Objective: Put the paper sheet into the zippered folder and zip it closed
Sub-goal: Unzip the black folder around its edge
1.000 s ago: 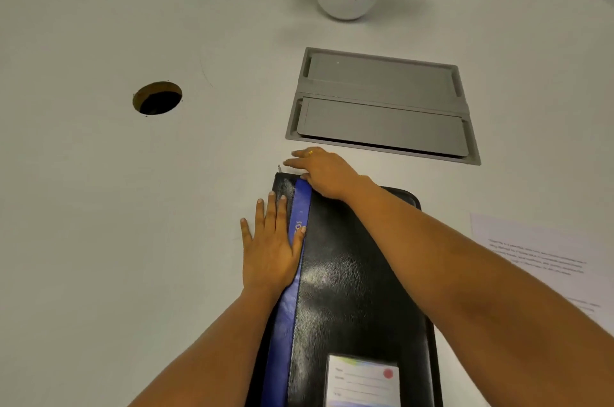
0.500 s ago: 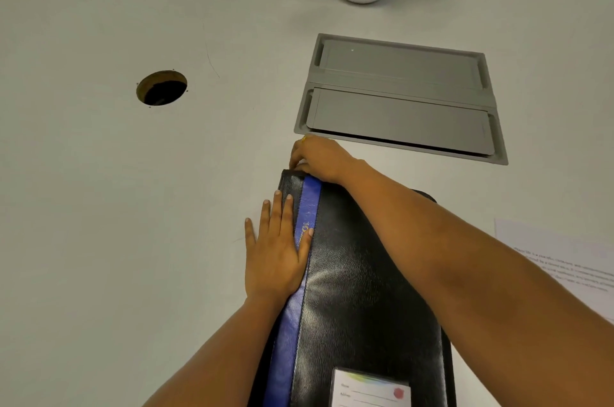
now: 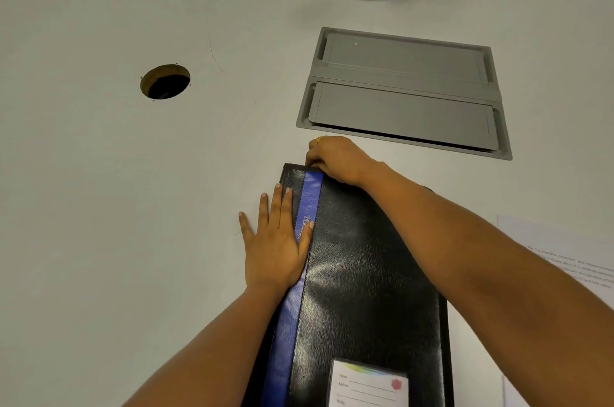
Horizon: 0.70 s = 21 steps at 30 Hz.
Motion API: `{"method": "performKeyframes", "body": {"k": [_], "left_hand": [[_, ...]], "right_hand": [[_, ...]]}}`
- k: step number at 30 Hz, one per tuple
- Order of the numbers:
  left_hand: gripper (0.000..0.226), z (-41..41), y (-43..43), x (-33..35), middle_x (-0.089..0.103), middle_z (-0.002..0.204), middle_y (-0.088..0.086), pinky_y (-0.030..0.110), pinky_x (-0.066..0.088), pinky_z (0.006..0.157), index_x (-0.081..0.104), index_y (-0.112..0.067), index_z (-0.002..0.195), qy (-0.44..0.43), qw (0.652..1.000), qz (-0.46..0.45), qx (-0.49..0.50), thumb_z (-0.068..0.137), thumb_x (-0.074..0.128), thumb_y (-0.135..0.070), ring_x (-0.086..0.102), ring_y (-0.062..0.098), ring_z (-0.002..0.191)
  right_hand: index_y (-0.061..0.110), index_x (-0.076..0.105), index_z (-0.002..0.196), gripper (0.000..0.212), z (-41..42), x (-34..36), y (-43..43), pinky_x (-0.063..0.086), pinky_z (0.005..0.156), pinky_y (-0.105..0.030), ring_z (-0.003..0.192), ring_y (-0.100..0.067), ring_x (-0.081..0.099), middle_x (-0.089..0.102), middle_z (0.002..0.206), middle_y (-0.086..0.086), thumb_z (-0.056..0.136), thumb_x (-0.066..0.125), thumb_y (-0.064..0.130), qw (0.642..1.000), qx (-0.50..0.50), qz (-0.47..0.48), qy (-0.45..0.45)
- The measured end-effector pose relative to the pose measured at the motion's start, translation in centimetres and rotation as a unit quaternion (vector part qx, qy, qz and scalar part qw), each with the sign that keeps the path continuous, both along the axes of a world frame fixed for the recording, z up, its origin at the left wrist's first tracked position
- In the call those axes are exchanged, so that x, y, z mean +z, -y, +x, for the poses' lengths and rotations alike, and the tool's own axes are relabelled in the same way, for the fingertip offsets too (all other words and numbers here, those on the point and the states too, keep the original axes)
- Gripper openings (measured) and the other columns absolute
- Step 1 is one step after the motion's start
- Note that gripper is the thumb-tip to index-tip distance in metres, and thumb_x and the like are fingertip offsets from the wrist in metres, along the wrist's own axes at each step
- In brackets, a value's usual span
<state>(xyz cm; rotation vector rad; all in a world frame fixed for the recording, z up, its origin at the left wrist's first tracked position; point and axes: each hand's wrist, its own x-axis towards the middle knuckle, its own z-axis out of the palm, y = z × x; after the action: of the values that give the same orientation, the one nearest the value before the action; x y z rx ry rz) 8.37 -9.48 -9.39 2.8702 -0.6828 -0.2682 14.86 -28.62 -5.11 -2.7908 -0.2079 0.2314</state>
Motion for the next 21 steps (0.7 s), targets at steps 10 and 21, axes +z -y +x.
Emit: {"method": "performKeyframes", "body": {"k": [10, 21], "left_hand": [[0.077, 0.2, 0.0, 0.0, -0.007, 0.158, -0.007, 0.055, -0.002, 0.114, -0.005, -0.026, 0.149, -0.010, 1.000, -0.001, 0.002, 0.082, -0.007, -0.062, -0.005, 0.020, 0.147], [0.085, 0.0, 0.1, -0.2, -0.010, 0.157, -0.005, 0.053, -0.004, 0.113, -0.007, -0.023, 0.149, 0.001, 1.000, 0.003, -0.009, 0.076, -0.024, -0.064, -0.004, 0.018, 0.146]], "right_hand": [[0.004, 0.067, 0.100, 0.019, -0.2, 0.3, 0.7, 0.045, 0.085, -0.036, 0.095, -0.024, 0.056, 0.063, 0.098, -0.012, 0.089, 0.052, 0.009, 0.999, 0.013, 0.024, -0.023], [0.005, 0.070, 0.098, 0.017, 0.5, -0.9, 0.7, 0.043, 0.089, -0.031, 0.099, -0.025, 0.056, 0.064, 0.103, -0.014, 0.084, 0.061, 0.010, 0.973, -0.091, 0.209, -0.029]]}}
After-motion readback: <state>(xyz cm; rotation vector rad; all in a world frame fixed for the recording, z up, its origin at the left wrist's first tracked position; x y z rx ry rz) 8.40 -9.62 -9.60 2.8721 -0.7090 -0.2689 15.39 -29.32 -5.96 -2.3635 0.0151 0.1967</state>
